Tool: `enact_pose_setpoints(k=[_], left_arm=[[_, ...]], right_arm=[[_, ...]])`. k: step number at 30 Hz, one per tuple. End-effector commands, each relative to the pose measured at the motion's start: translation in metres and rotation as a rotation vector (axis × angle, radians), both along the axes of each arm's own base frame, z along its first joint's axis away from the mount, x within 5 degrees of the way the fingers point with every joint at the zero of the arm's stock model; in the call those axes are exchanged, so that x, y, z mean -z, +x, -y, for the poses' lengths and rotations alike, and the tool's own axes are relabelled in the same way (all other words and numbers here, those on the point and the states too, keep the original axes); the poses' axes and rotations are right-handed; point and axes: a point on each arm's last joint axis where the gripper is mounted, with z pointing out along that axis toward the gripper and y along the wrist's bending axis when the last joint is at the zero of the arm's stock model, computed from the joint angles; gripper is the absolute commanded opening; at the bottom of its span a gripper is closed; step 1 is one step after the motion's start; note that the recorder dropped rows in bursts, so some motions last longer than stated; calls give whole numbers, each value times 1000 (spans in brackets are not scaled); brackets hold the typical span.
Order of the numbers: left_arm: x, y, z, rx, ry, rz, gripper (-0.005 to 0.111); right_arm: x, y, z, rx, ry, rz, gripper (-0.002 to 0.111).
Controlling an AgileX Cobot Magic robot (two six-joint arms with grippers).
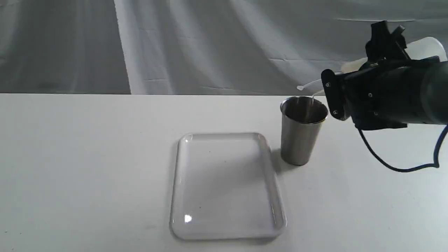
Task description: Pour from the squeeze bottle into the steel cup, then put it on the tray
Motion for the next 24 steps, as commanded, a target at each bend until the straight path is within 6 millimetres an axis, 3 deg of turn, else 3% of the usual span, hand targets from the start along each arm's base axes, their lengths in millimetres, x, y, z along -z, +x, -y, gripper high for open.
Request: enact_pose_setpoints(k=[1,24], left_arm=[[1,0,0,3,-2,7,8],[1,0,0,3,-2,7,8]], right_arm=[[-10,0,1,-2,-57,16,49],[-10,0,1,-7,-71,2,49]])
